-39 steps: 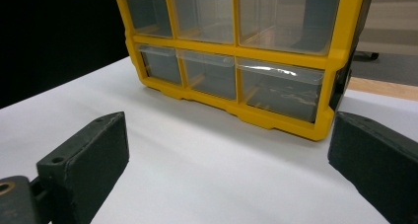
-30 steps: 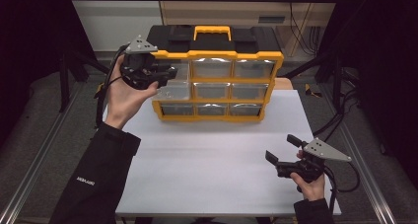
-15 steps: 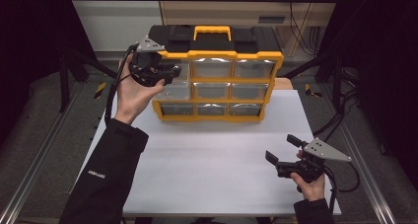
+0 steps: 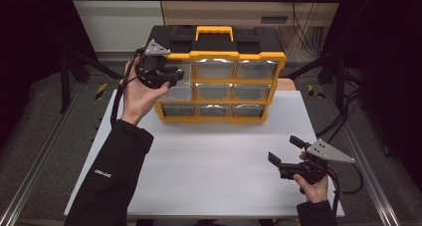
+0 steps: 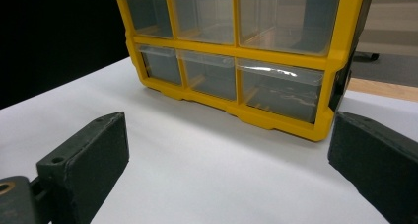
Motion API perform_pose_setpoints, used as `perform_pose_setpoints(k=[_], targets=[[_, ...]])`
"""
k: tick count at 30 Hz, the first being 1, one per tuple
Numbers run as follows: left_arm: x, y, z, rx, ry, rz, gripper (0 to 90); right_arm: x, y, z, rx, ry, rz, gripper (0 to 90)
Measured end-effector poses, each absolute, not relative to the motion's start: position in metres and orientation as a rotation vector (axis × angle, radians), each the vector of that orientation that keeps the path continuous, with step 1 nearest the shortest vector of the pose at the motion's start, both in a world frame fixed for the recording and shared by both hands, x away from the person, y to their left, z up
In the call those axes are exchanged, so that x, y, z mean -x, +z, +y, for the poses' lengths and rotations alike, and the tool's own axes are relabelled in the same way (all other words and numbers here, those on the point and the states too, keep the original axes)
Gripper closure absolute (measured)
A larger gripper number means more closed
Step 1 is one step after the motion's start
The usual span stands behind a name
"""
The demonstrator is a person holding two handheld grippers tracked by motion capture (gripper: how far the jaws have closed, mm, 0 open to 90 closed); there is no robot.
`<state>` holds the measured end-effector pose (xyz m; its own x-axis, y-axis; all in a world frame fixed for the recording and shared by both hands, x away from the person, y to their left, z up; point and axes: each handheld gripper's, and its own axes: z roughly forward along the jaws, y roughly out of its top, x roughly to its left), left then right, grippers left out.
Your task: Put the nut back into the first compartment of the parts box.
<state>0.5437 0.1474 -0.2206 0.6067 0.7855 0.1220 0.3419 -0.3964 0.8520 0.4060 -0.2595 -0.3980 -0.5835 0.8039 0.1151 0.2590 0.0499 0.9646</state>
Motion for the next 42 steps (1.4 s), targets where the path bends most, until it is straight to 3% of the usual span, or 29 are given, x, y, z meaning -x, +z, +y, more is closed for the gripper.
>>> perform_pose_setpoints(k=[30,37,42], targets=[[-0.548,-0.224,0.146,-1.954,0.612,0.912,67.0,-0.406,-0.398,-0.259,-1.061,1.561,1.871,2.6],[-0.536,-0.219,0.152,-1.92,0.633,0.859,57.2,-0.406,-0.398,-0.259,-1.06,1.564,1.866,2.5],[-0.522,-0.214,0.159,-1.876,0.636,0.798,43.0,-0.406,-0.398,-0.26,-1.057,1.561,1.864,2.5]])
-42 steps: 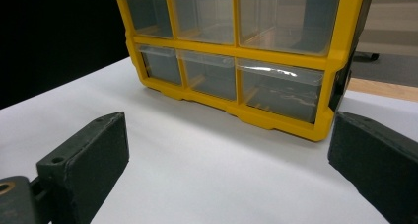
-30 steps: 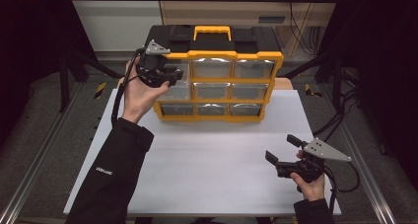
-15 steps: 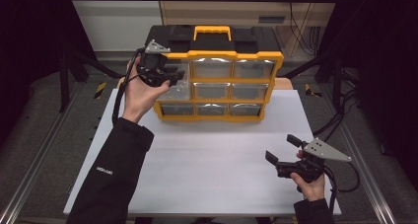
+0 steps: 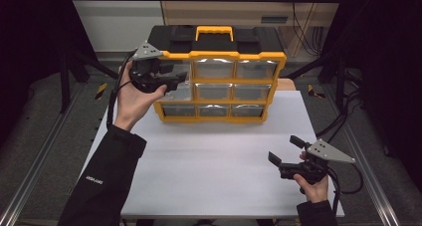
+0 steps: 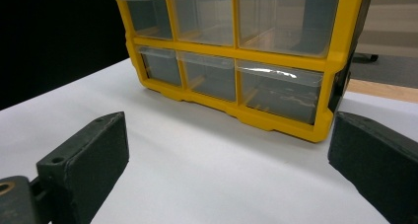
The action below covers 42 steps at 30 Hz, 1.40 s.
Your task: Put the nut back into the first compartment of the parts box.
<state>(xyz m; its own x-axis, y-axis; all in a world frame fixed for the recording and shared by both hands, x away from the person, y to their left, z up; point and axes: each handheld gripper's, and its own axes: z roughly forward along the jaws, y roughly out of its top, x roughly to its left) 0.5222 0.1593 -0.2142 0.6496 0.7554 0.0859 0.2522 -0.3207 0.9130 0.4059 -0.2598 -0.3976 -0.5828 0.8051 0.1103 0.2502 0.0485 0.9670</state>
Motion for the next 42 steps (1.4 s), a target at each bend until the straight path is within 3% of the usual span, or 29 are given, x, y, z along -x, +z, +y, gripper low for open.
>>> perform_pose_setpoints(k=[7,16,42], targets=[[-0.504,-0.216,0.169,-1.821,0.629,0.74,23.6,-0.406,-0.398,-0.26,-1.05,1.561,1.866,2.5],[-0.484,-0.227,0.181,-1.781,0.659,0.7,12.7,-0.406,-0.398,-0.259,-1.059,1.556,1.871,2.3],[-0.452,-0.284,0.201,-1.743,0.619,0.698,5.2,-0.406,-0.397,-0.261,-1.059,1.556,1.864,2.2]])
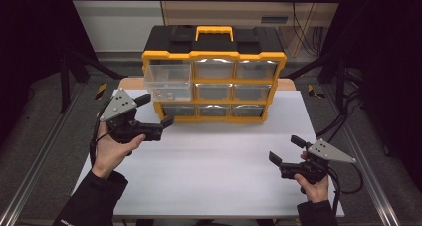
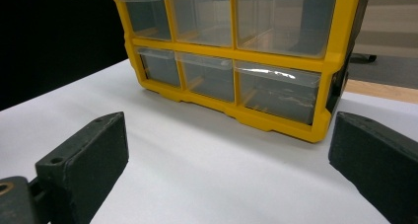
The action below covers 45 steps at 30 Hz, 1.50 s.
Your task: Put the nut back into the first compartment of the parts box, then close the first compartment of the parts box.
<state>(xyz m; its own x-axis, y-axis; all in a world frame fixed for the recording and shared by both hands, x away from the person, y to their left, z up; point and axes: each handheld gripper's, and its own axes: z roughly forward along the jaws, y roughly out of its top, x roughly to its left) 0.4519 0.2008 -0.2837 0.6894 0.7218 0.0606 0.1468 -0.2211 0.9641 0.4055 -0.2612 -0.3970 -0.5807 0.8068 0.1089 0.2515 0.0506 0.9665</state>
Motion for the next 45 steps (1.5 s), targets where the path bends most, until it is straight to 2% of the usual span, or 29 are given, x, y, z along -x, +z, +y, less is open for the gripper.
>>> perform_pose_setpoints(k=[11,17,21,29,39,45], targets=[[-0.456,-0.3,0.206,-1.736,0.605,0.731,7.3,-0.406,-0.397,-0.261,-1.064,1.555,1.866,2.3],[-0.459,-0.302,0.205,-1.716,0.606,0.725,21.6,-0.406,-0.398,-0.261,-1.067,1.553,1.864,2.3],[-0.463,-0.304,0.207,-1.707,0.615,0.73,36.5,-0.406,-0.398,-0.261,-1.062,1.552,1.867,2.2],[-0.473,-0.307,0.208,-1.699,0.59,0.781,60.3,-0.406,-0.398,-0.262,-1.061,1.553,1.867,2.3],[-0.481,-0.307,0.207,-1.703,0.621,0.796,81.8,-0.406,-0.397,-0.261,-1.058,1.557,1.862,2.3],[-0.485,-0.306,0.203,-1.726,0.622,0.791,88.9,-0.406,-0.398,-0.262,-1.059,1.554,1.865,2.3]])
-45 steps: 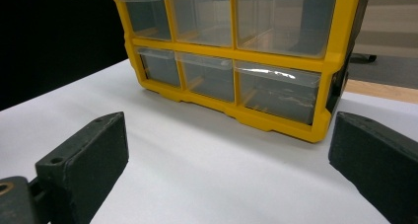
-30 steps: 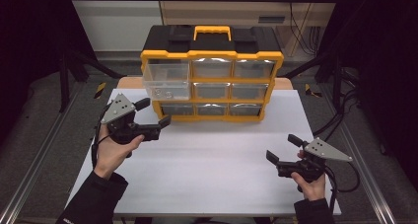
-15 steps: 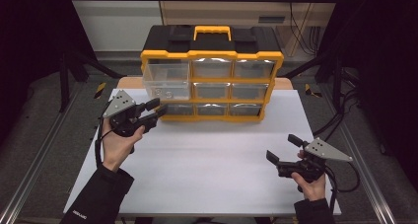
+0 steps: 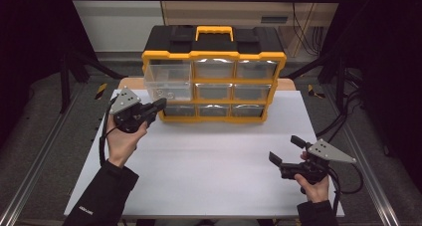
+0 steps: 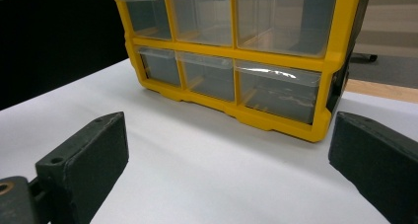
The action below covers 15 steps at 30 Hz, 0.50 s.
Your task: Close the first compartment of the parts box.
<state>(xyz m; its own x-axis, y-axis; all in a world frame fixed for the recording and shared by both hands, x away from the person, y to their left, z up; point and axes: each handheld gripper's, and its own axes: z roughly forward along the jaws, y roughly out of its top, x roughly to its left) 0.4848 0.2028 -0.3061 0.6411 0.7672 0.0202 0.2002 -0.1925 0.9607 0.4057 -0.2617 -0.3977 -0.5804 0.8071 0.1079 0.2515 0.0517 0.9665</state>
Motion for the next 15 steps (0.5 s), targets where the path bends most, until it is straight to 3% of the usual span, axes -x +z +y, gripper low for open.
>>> perform_pose_setpoints(k=[15], targets=[[-0.4951,-0.3031,0.1944,-1.739,0.626,0.777,89.2,-0.4062,-0.399,-0.2619,-1.067,1.551,1.867,2.2]])
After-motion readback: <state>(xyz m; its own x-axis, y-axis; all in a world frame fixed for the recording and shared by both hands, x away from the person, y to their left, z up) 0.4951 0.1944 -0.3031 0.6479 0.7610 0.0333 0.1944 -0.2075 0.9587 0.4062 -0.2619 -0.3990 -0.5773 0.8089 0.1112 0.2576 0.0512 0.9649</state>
